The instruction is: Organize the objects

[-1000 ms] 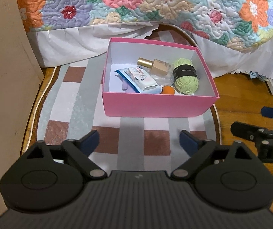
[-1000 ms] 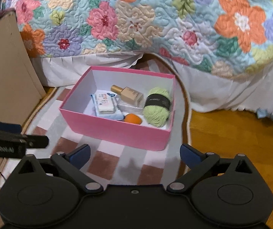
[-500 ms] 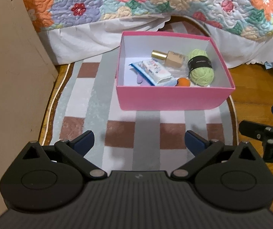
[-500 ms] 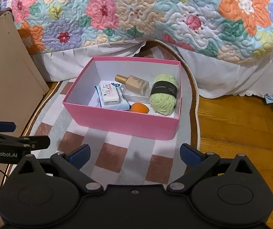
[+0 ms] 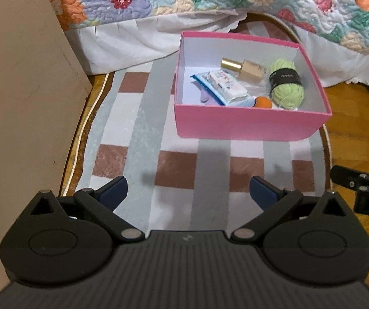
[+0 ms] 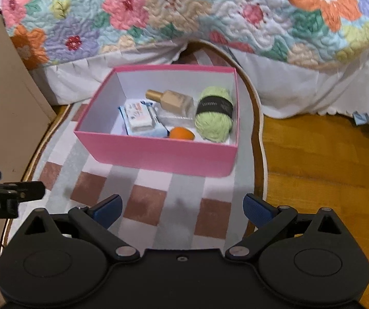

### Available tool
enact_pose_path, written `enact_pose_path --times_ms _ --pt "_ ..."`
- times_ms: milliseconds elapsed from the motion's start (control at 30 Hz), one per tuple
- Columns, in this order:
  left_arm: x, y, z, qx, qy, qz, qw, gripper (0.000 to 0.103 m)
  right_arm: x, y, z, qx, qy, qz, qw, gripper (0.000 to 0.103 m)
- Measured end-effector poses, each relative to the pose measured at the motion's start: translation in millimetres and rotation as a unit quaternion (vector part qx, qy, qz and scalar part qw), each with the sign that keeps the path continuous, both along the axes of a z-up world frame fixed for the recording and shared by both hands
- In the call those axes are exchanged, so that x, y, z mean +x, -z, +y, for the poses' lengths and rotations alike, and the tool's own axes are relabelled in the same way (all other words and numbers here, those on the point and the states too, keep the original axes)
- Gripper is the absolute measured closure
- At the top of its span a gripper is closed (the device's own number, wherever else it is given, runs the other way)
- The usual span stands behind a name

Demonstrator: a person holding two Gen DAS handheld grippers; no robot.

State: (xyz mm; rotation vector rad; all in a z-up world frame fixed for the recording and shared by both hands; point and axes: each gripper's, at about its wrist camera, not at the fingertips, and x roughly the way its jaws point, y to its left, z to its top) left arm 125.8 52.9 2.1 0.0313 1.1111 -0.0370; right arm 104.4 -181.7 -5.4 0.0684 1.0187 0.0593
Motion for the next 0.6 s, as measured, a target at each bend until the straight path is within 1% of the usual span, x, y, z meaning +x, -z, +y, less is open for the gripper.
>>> enact_pose_path --times_ms 333,433,600 --pt "1.0 4.5 1.8 0.011 0.005 0.013 0.9998 0.000 0.6 -0.9 -3.7 -0.019 0.024 0.009 0.999 0.001" --pt "1.9 5.0 3.1 0.013 0.005 0.013 0.9998 0.000 1.4 0.4 -3.9 -0.020 0.017 0.008 1.000 0.001" --pt "3.0 6.9 5.2 0.012 0.006 0.018 0.9998 0.000 4.0 5.7 -3.6 -0.015 0.019 0.017 1.000 0.001"
